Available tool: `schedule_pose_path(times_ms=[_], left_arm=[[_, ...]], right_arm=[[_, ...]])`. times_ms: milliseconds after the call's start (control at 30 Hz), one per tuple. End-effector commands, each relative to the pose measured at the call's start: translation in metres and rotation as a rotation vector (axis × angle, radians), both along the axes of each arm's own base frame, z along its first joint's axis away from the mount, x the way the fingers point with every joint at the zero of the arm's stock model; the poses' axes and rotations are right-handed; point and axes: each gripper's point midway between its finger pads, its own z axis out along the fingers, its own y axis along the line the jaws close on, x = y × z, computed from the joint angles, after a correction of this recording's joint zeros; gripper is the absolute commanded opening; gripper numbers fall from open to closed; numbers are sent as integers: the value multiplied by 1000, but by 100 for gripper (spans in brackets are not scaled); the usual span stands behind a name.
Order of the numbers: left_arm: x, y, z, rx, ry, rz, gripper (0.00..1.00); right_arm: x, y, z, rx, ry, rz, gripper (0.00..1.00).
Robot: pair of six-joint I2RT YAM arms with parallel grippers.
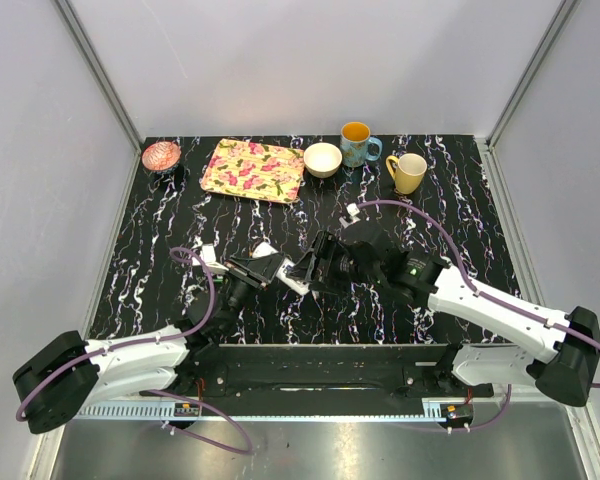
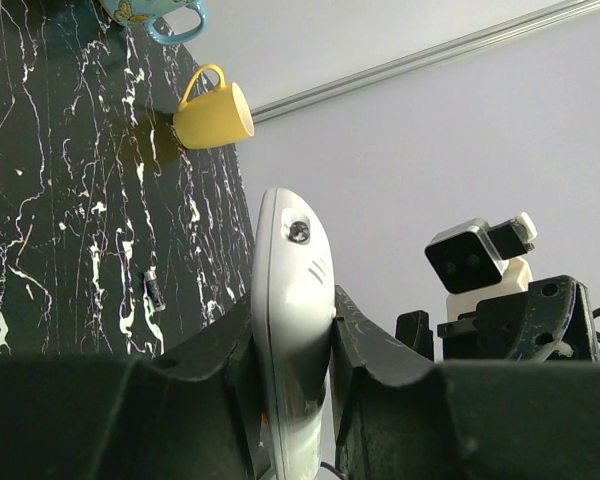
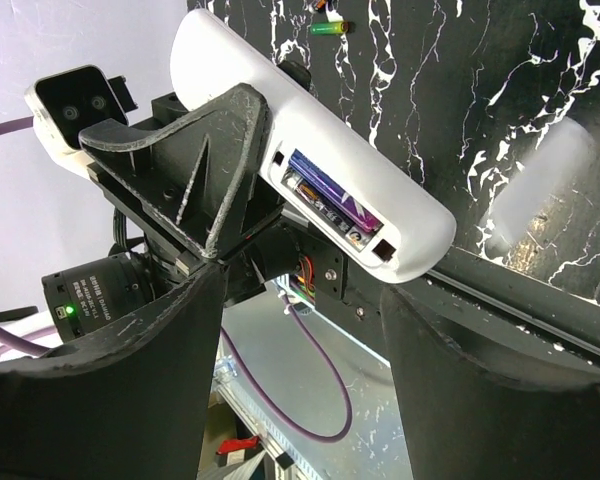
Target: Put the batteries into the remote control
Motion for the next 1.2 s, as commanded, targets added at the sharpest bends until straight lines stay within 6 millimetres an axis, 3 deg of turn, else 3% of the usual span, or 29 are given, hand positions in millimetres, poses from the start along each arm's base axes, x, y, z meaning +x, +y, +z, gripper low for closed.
schedule_pose_path(times_ms=[0, 200, 467, 633, 800, 900, 1000, 1067, 1133, 1167], left_arm=[[-1, -1, 35, -115, -58, -7, 0], [3, 6, 18, -89, -31, 25, 0], [-2, 20, 11, -28, -25, 47, 0], [-5, 25, -10, 75, 25, 46, 0], [-10, 31, -22, 77, 66, 43, 0], [-13, 31, -26, 57, 86, 29, 0], [-15, 28, -29, 38, 108, 2, 0], [-15, 26, -25, 54, 90, -10, 0], [-17, 23, -25, 94, 84, -36, 0], [-16, 22, -21, 97, 79, -37, 0]], right_arm=[[5, -5, 22, 16, -69, -2, 73], [16, -22, 40, -47, -169, -41, 75], [53, -87, 50, -234, -309, -246, 76], [62, -116, 21, -384, -327, -314, 76], [65, -139, -37, -582, -303, -333, 70], [66, -140, -65, -656, -306, -275, 66], [65, -127, -78, -678, -300, -181, 65], [67, -119, -75, -688, -295, -140, 67], [69, -119, -72, -714, -300, -122, 72], [73, -120, -66, -723, -316, -134, 79]])
